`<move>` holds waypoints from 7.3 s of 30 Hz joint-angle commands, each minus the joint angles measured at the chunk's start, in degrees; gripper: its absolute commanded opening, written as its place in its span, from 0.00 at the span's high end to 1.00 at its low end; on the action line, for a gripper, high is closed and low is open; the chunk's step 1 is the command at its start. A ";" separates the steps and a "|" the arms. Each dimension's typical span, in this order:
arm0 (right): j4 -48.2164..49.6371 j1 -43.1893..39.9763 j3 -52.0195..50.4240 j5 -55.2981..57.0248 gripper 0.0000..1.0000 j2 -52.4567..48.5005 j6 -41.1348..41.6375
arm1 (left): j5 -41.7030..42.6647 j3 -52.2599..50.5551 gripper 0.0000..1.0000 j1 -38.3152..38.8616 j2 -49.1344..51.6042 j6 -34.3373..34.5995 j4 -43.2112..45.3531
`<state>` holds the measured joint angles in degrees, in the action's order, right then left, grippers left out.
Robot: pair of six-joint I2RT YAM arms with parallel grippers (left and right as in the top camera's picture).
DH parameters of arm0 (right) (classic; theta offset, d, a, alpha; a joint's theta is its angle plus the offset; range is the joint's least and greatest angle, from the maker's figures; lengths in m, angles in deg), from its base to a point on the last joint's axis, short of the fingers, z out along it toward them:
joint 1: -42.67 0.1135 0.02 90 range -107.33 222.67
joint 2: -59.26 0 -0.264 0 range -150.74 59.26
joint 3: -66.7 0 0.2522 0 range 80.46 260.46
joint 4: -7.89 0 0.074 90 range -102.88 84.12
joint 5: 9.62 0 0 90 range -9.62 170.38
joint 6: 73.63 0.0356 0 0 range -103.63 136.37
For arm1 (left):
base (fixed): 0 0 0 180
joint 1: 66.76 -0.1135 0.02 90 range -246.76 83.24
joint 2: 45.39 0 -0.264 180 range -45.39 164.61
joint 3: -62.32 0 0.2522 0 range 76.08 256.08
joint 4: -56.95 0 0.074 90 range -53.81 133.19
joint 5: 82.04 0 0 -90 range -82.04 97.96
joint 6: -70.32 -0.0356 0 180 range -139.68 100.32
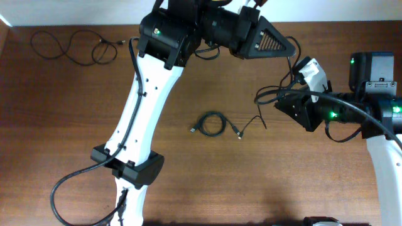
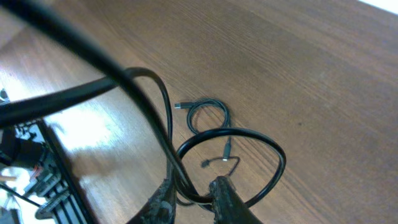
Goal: Untangle cables
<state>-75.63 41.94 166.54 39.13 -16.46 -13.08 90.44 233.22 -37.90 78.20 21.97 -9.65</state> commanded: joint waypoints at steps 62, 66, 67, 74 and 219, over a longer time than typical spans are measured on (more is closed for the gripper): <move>-9.18 -17.29 2.29 3.63 0.26 -0.66 15.43 | -20.63 1.16 1.00 4.74 -2.21 -27.89 -17.27; -9.62 -17.20 2.29 3.34 0.30 -2.16 14.62 | -11.65 1.16 1.00 4.74 -2.21 -27.85 -16.13; -9.62 -17.16 2.29 3.10 0.30 -2.36 14.60 | -10.88 1.16 1.00 4.74 -2.21 -27.85 -16.15; -10.60 -15.65 2.29 -1.60 0.30 -2.67 8.61 | -6.99 1.18 1.00 4.74 -2.21 -27.82 -16.13; -12.68 -21.40 2.36 -14.93 0.36 -5.22 2.86 | -10.58 1.16 1.00 4.37 -2.21 -14.49 -13.55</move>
<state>-88.24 19.49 168.75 25.55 -22.67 -8.93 75.82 233.59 -33.18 77.48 7.43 -23.40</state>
